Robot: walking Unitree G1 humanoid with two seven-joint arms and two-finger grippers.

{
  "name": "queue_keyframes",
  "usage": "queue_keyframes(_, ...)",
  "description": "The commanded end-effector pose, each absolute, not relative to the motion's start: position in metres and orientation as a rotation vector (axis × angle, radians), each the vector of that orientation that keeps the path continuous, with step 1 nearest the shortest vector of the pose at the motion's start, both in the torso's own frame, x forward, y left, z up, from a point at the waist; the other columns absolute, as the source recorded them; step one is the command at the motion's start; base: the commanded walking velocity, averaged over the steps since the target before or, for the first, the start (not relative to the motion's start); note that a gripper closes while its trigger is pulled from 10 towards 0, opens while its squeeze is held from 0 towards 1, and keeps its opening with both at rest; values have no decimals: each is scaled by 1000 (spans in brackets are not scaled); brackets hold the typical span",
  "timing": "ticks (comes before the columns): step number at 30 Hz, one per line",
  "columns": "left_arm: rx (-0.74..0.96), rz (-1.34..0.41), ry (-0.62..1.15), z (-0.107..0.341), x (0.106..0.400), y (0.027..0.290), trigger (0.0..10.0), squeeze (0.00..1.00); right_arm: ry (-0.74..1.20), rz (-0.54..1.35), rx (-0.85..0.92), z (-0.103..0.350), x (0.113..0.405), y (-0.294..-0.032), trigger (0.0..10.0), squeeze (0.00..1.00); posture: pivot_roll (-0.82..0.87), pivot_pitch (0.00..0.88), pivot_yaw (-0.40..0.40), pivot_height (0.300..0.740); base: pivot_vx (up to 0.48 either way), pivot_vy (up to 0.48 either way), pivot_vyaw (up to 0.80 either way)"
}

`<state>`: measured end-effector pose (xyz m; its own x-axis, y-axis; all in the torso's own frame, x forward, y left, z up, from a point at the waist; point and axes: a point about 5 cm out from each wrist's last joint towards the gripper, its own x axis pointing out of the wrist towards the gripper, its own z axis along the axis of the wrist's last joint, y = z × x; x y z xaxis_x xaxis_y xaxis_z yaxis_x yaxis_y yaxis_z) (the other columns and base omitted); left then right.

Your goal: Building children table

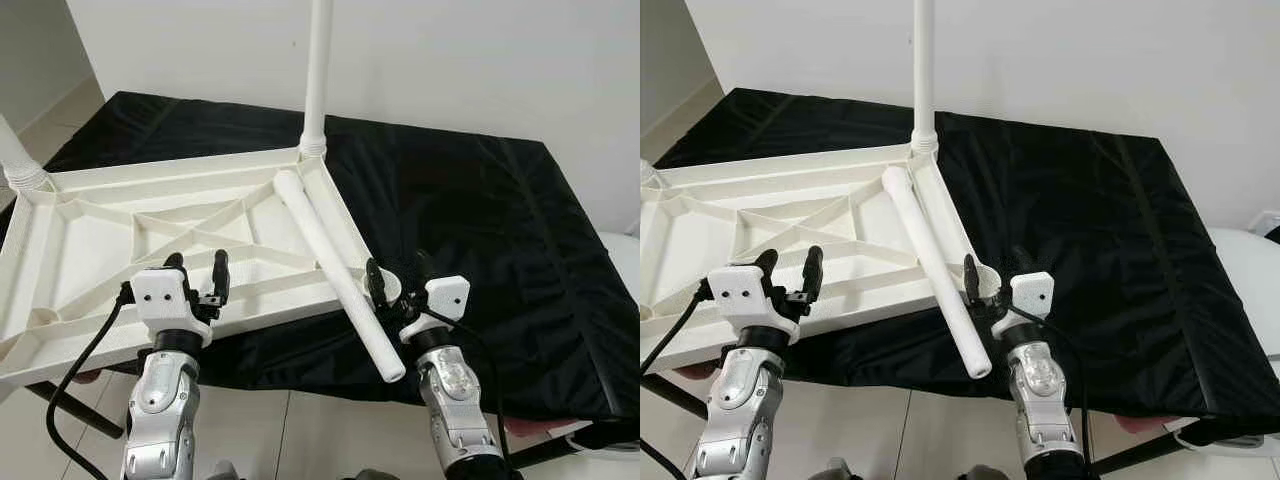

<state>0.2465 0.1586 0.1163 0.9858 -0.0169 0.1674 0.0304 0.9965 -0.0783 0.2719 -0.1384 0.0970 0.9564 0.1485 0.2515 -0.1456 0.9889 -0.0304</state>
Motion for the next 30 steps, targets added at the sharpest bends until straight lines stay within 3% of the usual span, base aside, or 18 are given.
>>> queue_keyframes(1, -80, -6, -115, 103, 244, 157, 10000, 0, -210, 118, -3, 87, 272, -144, 10000, 0, 20, 0, -30, 740, 0, 0, 0)
queue_keyframes(30, -86, -35, -155, 100, 254, 152, 10000, 0, -240, 131, -11, 86, 278, -137, 10000, 0, 15, 0, -26, 740, 0, 0, 0)
